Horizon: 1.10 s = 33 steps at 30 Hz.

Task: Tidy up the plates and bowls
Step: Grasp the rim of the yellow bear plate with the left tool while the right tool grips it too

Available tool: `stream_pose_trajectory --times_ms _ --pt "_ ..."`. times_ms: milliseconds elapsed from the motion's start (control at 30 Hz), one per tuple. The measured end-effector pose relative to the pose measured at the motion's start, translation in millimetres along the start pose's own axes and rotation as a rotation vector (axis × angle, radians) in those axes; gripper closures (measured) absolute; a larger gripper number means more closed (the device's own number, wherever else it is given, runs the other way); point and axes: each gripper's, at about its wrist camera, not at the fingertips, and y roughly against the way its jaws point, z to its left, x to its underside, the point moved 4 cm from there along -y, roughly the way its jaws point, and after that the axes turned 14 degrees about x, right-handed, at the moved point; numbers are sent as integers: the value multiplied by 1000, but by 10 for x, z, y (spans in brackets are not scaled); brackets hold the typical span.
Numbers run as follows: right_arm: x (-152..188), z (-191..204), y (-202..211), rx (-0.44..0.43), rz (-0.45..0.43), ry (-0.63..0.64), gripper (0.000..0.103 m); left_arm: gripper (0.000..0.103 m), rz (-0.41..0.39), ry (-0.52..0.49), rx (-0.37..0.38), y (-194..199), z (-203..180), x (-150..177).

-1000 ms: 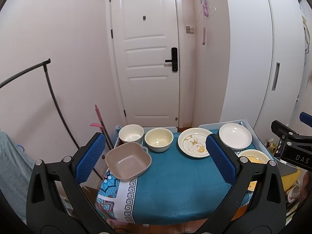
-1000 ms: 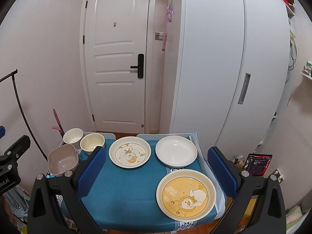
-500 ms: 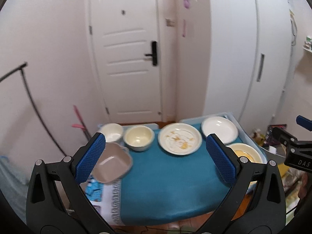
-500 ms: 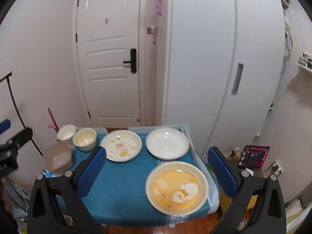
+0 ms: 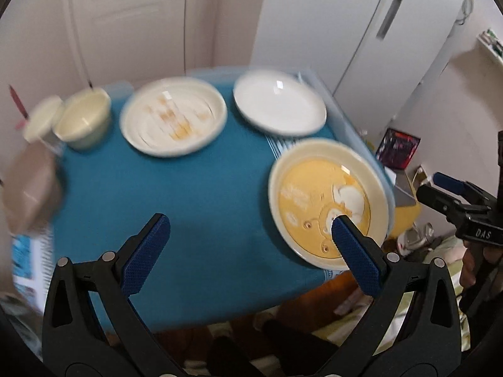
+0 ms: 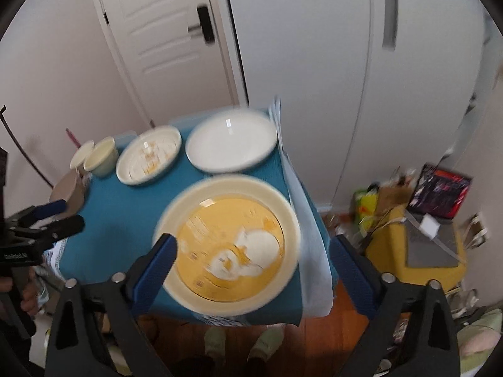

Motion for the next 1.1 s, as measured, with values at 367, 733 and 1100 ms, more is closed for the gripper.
stream_pose_trajectory --times_ms 367,733,1100 --pt "139 -222 -982 -206 160 58 48 23 112 129 31 -993 83 251" --pt "163 -224 -1238 -263 163 83 86 74 134 111 0 -1257 -11 275" --pt "143 -200 -1296 -240 150 87 89 78 114 93 -42 -1246 -93 203"
